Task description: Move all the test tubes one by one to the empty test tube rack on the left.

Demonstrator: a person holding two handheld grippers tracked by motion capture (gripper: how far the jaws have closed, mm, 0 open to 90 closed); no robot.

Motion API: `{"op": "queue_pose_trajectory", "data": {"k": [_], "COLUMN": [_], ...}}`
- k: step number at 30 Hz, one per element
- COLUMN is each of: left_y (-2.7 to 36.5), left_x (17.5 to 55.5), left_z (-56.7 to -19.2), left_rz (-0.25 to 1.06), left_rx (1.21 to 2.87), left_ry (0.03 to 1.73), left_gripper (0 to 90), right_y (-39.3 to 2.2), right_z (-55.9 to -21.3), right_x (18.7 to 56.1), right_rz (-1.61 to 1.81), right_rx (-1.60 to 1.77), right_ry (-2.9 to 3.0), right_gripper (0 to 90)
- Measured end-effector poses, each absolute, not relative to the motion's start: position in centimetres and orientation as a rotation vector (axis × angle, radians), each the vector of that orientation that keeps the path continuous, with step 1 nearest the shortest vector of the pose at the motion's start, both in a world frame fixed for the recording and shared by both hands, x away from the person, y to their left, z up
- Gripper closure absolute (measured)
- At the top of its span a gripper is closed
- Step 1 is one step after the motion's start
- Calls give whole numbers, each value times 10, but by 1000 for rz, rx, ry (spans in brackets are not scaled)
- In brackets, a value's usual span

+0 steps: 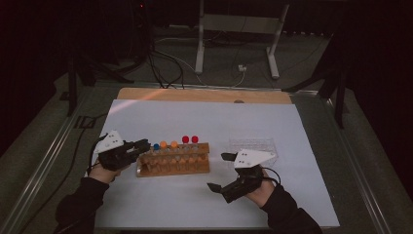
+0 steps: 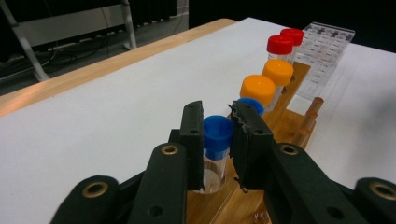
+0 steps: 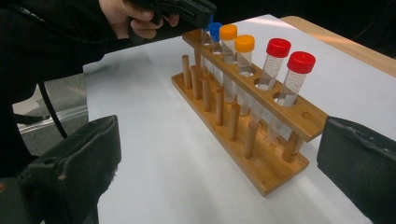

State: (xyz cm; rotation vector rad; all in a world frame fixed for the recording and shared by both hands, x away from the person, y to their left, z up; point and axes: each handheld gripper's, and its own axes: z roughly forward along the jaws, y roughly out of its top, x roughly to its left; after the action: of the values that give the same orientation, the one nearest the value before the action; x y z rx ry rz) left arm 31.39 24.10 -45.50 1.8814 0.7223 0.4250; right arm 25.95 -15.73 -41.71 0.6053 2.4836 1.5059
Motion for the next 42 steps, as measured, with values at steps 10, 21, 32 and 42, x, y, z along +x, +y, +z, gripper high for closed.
{"op": "queue_pose_trajectory", "data": {"k": [10, 21, 32, 42], "left_y": [248, 245, 236, 225], "left_x": [307, 289, 266, 248], "left_z": [-438, -425, -425, -438], "left_rz": [359, 284, 260, 252], "left_rx": [1831, 1861, 1882, 1928], "left_ry": [730, 682, 625, 592], "left_gripper": [378, 17, 4, 5], "right_y": [-159, -159, -160, -160], "right_z": [-416, -415, -415, -416], "right_x": [260, 258, 259, 259], "right_rz": [1509, 1513, 1511, 1508], "right_rx": [610, 612, 614, 611], "right_ry": [2478, 2470, 2468, 2460], "right_gripper": [0, 0, 0, 0]}}
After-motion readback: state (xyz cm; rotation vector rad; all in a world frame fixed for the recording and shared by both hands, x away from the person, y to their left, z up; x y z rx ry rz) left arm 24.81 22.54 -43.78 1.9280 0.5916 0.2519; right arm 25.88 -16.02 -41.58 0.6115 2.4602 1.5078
